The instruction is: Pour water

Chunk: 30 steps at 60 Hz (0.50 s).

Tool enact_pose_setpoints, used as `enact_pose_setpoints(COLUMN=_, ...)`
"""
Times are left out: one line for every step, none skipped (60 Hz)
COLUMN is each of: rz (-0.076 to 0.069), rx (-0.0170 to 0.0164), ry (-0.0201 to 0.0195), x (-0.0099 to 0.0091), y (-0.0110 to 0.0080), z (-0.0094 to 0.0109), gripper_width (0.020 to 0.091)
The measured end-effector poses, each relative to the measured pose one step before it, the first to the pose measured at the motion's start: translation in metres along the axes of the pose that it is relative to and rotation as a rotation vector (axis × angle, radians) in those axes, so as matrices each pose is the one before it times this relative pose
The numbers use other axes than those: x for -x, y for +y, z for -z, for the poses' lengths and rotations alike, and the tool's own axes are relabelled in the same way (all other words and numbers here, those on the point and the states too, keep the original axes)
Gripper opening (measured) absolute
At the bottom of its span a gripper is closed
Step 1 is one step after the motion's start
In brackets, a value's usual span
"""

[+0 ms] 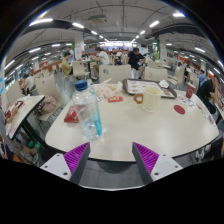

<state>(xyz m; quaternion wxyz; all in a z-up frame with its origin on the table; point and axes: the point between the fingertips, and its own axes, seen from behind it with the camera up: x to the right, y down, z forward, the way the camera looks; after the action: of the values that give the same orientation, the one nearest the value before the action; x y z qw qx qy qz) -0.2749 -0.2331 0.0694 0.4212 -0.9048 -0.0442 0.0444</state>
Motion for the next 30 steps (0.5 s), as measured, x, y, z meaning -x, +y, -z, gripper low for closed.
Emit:
enact_pose_setpoints(rz=0.0023, rx=-0.01024, ry=-0.01295, x=0.00976, y=-0.00195, z=-0.00310, gripper_width=0.0853)
enact_pose_setpoints(rz=0.0016, rx=-0.01154, ry=-0.01133, x=0.00908, y=-0.00248, z=-0.00319, gripper_width=0.0852)
enact_pose_setpoints(rz=0.0005, rx=-0.01310, ry=-0.00871, x=0.00851, y=-0.00310, z=-0.00327, gripper_width=0.0853)
enact_pose_setpoints(rz=-0.0007, rx=-0.01411, ry=-0.00656, x=0.00715, y=-0.00308, z=-0.00462, gripper_width=0.0855)
enact_pose_setpoints(rz=-0.0008, rx=-0.01396, ry=-0.00575, x=0.00664, y=-0.00330, z=-0.00449, gripper_width=0.0854)
enact_pose_setpoints(rz=0.0001, rx=-0.01299, ry=-0.00570, x=0.00618, y=-0.00350, z=-0.00428, gripper_width=0.0854)
enact_pose_setpoints(rz=0.0006, rx=-0.01206, ry=-0.00513, x=0.00617, y=-0.00317, z=-0.00487, gripper_width=0.0852)
enact_pose_setpoints(rz=0.0000, rx=-0.01095, ry=-0.00321, x=0.00528, y=-0.00329, z=-0.00494, gripper_width=0.0851)
enact_pose_setpoints(rz=-0.0013, rx=-0.01012, ry=-0.00081, x=0.00404, y=-0.00311, z=-0.00478, gripper_width=0.0851)
enact_pose_setpoints(rz=-0.0031, rx=-0.01130, ry=0.00142, x=0.00312, y=-0.00402, z=-0.00483, gripper_width=0.0852)
enact_pose_setpoints(rz=-0.0047, rx=-0.01423, ry=0.00292, x=0.00265, y=-0.00388, z=-0.00563, gripper_width=0.0853)
enact_pose_setpoints(rz=-0.0047, rx=-0.01397, ry=0.00459, x=0.00193, y=-0.00393, z=-0.00558, gripper_width=0.0853)
enact_pose_setpoints(rz=-0.0036, rx=-0.01135, ry=0.00593, x=0.00124, y=-0.00346, z=-0.00605, gripper_width=0.0849)
enact_pose_setpoints(rz=-0.0018, rx=-0.00824, ry=0.00719, x=0.00112, y=-0.00269, z=-0.00596, gripper_width=0.0849)
enact_pose_setpoints(rz=-0.0020, rx=-0.00677, ry=0.00805, x=-0.00035, y=-0.00340, z=-0.00596, gripper_width=0.0846)
enact_pose_setpoints(rz=-0.0013, rx=-0.00797, ry=0.01014, x=0.00271, y=-0.00114, z=-0.00391, gripper_width=0.0850)
enact_pose_setpoints(rz=-0.0024, rx=-0.00946, ry=0.01103, x=-0.00108, y=-0.00216, z=-0.00497, gripper_width=0.0854)
enact_pose_setpoints(rz=-0.0017, rx=-0.00852, ry=0.01157, x=-0.00162, y=-0.00171, z=-0.00493, gripper_width=0.0846)
enact_pose_setpoints(rz=0.0004, rx=-0.00539, ry=0.00621, x=-0.00056, y=-0.00110, z=-0.00511, gripper_width=0.0838)
enact_pose_setpoints(rz=0.0019, rx=-0.00127, ry=0.00172, x=0.00026, y=-0.00031, z=-0.00479, gripper_width=0.0820)
enact_pose_setpoints(rz=0.0023, rx=-0.00043, ry=0.00116, x=0.00017, y=0.00006, z=-0.00469, gripper_width=0.0788)
enact_pose_setpoints(rz=0.0025, rx=-0.00080, ry=0.00160, x=-0.00030, y=-0.00002, z=-0.00452, gripper_width=0.0757)
enact_pose_setpoints(rz=-0.0001, rx=-0.00528, ry=0.00240, x=-0.00317, y=-0.00261, z=-0.00604, gripper_width=0.0732)
enact_pose_setpoints(rz=-0.0006, rx=-0.00409, ry=0.00274, x=0.00052, y=-0.00065, z=-0.00204, gripper_width=0.0700)
enact_pose_setpoints(rz=0.0009, rx=-0.00540, ry=0.00055, x=-0.00047, y=-0.00085, z=-0.00264, gripper_width=0.0672)
enact_pose_setpoints(rz=0.0018, rx=-0.00468, ry=-0.00149, x=0.00151, y=-0.00002, z=-0.00208, gripper_width=0.0647)
enact_pose_setpoints(rz=0.0034, rx=-0.00443, ry=-0.00090, x=0.00029, y=-0.00088, z=-0.00191, gripper_width=0.0616)
enact_pose_setpoints(rz=0.0062, rx=-0.00339, ry=0.00141, x=-0.00081, y=-0.00072, z=-0.00144, gripper_width=0.0579)
enact_pose_setpoints(rz=0.0096, rx=-0.00359, ry=0.00397, x=-0.00159, y=-0.00087, z=-0.00107, gripper_width=0.0576)
enact_pose_setpoints(rz=0.0068, rx=-0.00636, ry=0.00028, x=-0.00049, y=-0.00173, z=-0.00067, gripper_width=0.0573)
